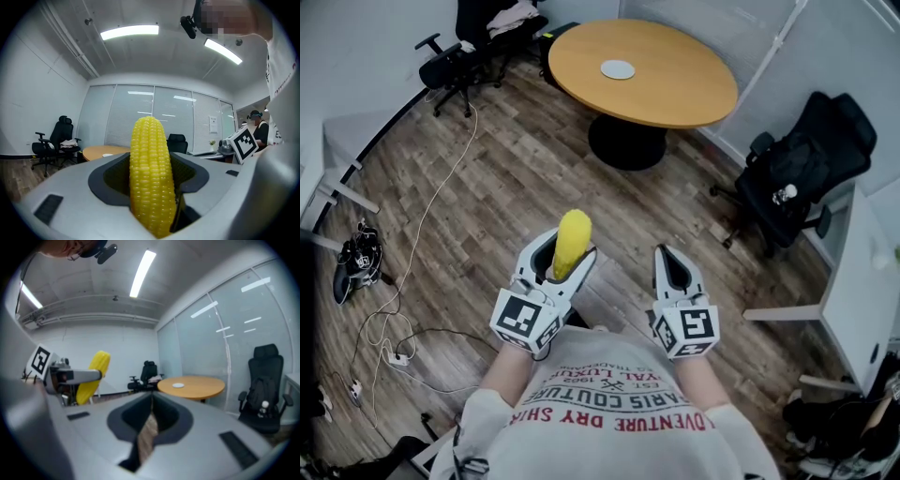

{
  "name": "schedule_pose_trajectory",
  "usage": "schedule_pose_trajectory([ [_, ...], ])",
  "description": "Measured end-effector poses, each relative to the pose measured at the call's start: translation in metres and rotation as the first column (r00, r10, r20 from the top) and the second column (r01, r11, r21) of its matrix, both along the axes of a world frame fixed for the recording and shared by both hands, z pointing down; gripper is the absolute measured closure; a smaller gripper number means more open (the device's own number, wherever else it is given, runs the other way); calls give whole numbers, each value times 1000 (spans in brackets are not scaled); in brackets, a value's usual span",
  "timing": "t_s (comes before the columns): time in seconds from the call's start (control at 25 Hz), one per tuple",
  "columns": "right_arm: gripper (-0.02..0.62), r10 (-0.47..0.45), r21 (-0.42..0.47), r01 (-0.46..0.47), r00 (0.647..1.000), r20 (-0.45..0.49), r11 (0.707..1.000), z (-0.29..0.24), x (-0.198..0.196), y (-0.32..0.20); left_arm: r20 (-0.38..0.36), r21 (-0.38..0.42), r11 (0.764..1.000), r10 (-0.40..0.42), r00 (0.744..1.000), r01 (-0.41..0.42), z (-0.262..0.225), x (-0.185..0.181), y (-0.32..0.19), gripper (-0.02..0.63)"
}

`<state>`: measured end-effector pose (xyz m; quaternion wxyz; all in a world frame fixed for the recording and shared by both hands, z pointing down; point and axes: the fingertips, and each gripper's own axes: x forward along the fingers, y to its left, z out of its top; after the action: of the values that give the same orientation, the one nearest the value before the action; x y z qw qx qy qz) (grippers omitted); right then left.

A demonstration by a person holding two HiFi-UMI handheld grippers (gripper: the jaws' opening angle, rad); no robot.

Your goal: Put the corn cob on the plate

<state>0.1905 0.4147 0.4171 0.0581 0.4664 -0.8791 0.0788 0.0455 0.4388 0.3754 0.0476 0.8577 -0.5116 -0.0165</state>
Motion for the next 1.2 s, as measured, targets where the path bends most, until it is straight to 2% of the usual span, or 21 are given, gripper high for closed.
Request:
schedule_pose_trajectory([
  [0.36,566,47,-18,-47,998,-36,999,3,-58,-73,-23,0,999,35,999,-35,-4,-67,-78,328],
  [0.68,565,124,-13,-125,991,-40,992,-9,-133,-147,-28,18,996,93,995,-93,-24,-154,-165,328],
  [0.88,565,159,-22,-160,987,-28,987,-10,-162,-180,-22,11,993,116,993,-115,-25,-189,-201,328],
  [1.04,566,162,-44,-163,986,-33,986,-2,-188,-201,-26,-20,995,101,995,-102,-16,-221,-221,328],
  [1.2,566,151,-56,-153,988,-34,987,8,-193,-228,-27,-46,996,77,997,-78,-4,-231,-244,328],
])
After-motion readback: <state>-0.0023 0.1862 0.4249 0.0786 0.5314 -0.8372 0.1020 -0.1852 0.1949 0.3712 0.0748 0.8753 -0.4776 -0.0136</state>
